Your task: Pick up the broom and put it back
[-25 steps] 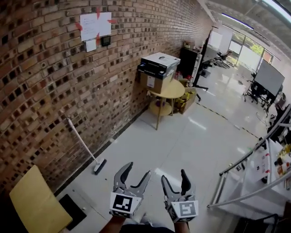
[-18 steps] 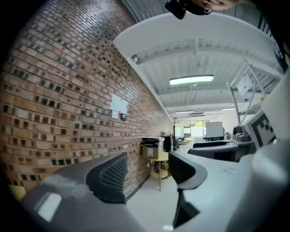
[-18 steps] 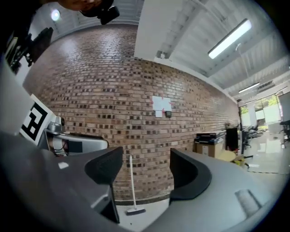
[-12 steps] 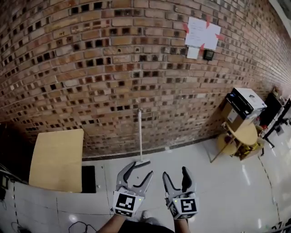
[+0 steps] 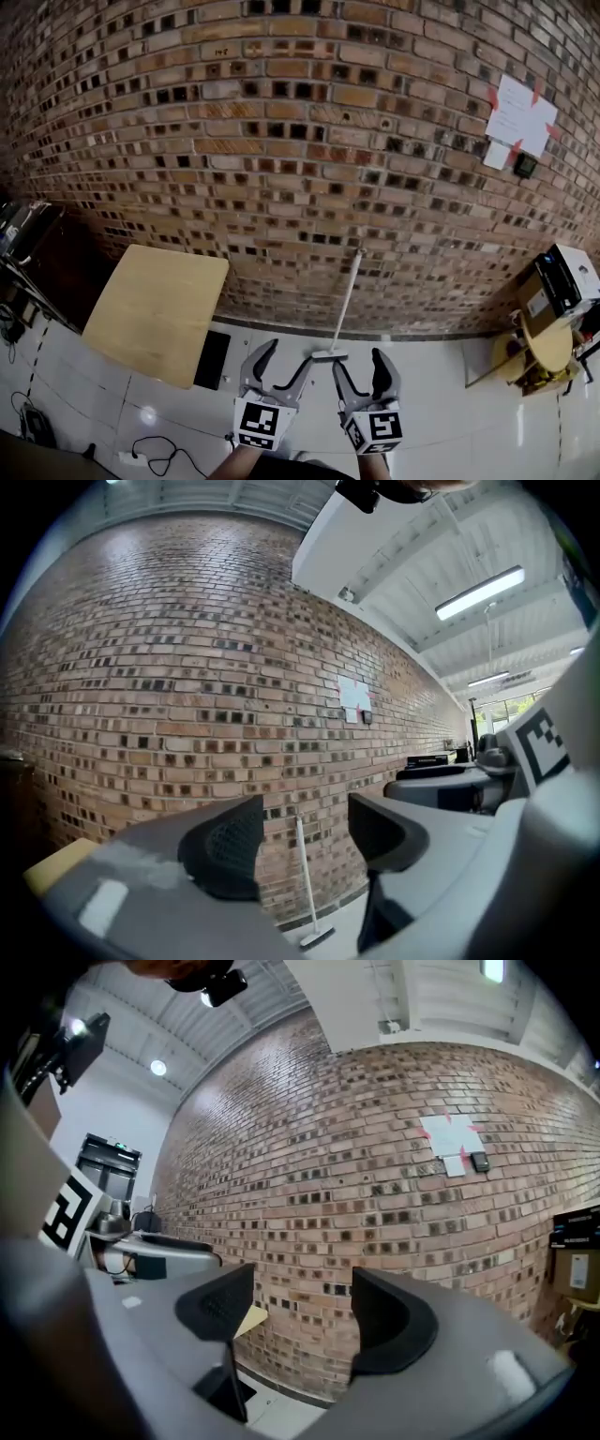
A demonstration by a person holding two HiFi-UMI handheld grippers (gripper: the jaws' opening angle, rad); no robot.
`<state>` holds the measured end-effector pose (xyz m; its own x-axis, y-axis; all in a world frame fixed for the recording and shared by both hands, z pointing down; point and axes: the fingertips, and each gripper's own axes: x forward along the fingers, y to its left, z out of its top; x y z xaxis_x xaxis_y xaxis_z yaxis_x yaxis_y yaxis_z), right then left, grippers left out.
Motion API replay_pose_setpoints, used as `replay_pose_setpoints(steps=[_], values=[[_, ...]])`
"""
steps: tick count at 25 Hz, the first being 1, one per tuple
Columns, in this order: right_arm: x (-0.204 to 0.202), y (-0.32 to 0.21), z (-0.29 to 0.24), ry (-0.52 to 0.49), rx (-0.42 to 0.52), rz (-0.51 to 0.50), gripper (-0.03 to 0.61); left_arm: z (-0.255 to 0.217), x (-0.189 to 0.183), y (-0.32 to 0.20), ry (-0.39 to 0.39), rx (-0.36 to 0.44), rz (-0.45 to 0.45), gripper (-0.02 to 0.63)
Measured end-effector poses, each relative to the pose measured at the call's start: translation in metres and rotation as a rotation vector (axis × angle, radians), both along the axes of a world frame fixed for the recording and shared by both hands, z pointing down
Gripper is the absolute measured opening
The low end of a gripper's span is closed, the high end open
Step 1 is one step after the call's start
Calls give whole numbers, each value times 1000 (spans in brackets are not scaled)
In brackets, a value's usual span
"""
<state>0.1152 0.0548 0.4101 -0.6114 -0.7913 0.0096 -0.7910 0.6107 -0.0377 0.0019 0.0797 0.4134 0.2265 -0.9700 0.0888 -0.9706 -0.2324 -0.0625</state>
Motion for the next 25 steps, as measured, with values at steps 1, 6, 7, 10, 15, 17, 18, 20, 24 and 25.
replay_pose_setpoints(steps=[1,6,7,10,15,17,18,20,24,25], values=[[-11,-9,0,6,2,-12,334,0,-8,-8,0,1,-7,284],[-58,-56,-6,26,17,-44,334,-5,-49,-58,35,24,-20,284],[-66,-65,-6,30,20,-44,334,-6,-53,-67,44,27,-11,284],[-80,-87,-5,32,22,-34,334,-2,-58,-94,59,27,24,284],[-79,-131,13,37,-25,2,334,16,-73,-136,73,-16,20,272],[-78,-154,15,27,-30,8,334,17,-83,-154,62,-17,-10,272],[-79,-167,13,24,-26,4,334,17,-89,-164,57,-16,-29,272],[-82,-190,6,26,-6,-6,334,14,-103,-185,44,-7,-69,272],[-83,-234,1,19,3,-11,334,10,-122,-218,10,-4,-134,273],[-82,-245,0,14,-4,-11,334,10,-124,-226,7,-9,-145,272]])
